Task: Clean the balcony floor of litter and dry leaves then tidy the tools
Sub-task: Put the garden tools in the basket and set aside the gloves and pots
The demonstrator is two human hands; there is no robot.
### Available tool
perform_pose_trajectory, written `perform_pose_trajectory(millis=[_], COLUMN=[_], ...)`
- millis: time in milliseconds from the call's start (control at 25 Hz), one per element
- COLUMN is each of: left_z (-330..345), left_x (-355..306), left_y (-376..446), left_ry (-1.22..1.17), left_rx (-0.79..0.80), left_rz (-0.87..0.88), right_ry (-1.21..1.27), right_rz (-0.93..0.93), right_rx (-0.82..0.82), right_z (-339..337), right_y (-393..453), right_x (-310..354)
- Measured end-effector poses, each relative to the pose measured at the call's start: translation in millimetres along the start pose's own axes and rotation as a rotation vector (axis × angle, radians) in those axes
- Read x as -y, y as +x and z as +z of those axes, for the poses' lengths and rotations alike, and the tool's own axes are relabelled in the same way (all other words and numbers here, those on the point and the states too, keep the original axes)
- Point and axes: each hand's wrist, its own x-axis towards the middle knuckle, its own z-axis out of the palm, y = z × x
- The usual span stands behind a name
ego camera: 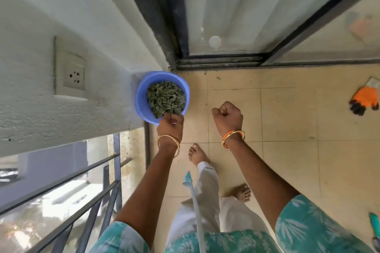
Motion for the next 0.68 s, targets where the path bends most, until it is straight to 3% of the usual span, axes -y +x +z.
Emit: perform_pose_trajectory(millis=[160,320,680], left_z=[54,119,256], left_x=[-10,-13,25], left_y=[-43,-91,-266], left_ry=[0.255,0.41,0.873], left_rx=[0.168,0.277,0.641], left_rz=[0.205,0.239,0.599], right_ry=[0.056,-0.001,0.06], right_rz=[-0.05,-0.069,0.365], right_rx=[-0.147,-0.285,-0.632], right_z=[-71,-158,-337], right_y=[-16,-40,-146], right_x=[-42,-110,-266])
